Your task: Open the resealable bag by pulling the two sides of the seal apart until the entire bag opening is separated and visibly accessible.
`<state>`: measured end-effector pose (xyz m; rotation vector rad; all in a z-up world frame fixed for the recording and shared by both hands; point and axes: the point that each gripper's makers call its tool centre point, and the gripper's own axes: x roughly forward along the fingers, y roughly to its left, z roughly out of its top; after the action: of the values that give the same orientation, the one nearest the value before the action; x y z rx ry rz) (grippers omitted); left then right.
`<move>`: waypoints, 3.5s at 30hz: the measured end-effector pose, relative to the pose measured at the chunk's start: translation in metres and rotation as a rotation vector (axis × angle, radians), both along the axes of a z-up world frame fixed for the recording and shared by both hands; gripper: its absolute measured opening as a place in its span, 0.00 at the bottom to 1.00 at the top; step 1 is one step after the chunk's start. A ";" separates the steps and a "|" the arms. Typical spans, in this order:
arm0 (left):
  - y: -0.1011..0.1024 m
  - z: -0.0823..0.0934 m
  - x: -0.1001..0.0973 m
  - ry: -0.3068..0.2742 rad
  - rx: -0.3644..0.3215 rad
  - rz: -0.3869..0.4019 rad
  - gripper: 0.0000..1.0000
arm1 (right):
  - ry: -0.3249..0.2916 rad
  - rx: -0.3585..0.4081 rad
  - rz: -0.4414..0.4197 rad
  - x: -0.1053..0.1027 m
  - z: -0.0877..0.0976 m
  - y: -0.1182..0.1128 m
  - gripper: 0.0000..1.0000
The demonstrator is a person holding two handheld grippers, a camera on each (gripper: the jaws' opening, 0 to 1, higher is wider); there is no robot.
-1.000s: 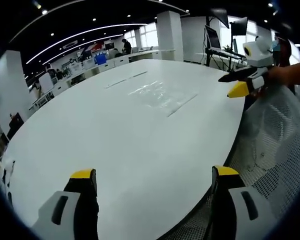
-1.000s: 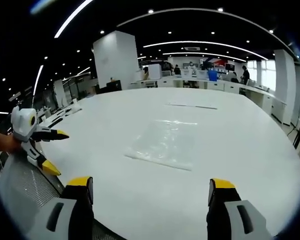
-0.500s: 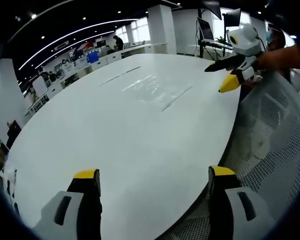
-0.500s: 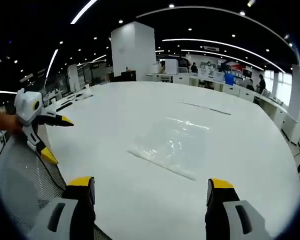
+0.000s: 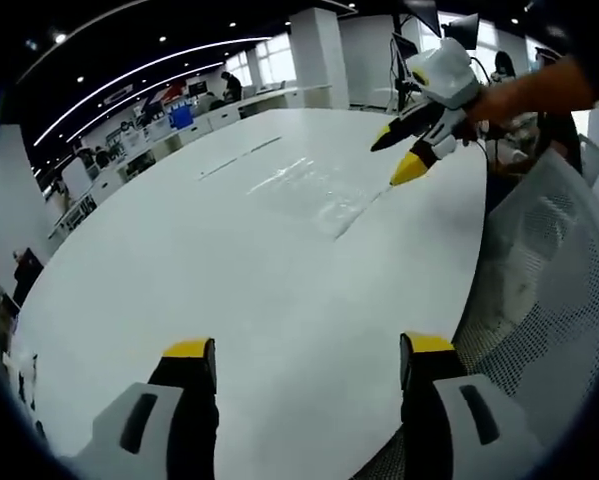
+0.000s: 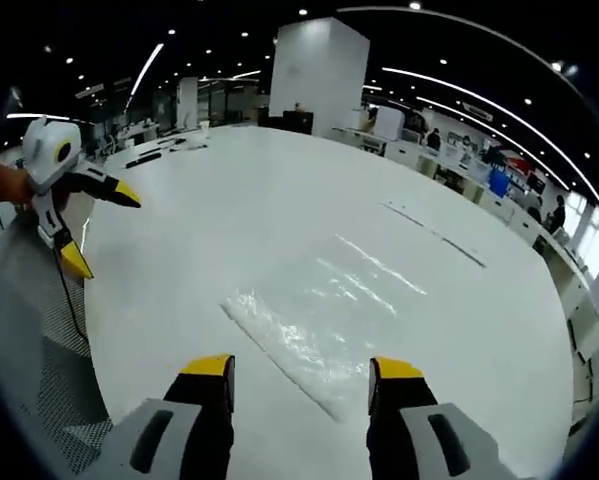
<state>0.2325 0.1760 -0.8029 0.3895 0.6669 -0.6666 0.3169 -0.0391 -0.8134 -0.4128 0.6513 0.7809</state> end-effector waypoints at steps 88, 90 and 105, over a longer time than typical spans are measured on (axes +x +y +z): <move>-0.102 0.008 0.018 -0.224 0.184 -0.553 0.11 | -0.217 -0.307 0.888 -0.072 0.028 0.029 0.00; -0.101 0.007 0.019 -0.226 0.197 -0.558 0.09 | -0.216 -0.303 0.880 -0.072 0.029 0.028 0.00; -0.095 0.010 0.018 -0.217 0.218 -0.590 0.00 | -0.141 -0.217 0.758 -0.075 0.031 0.035 0.06</move>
<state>0.2502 0.0813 -0.7930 0.8662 0.4132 -1.0945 0.2416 -0.0037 -0.7822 -0.9330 0.4391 1.3865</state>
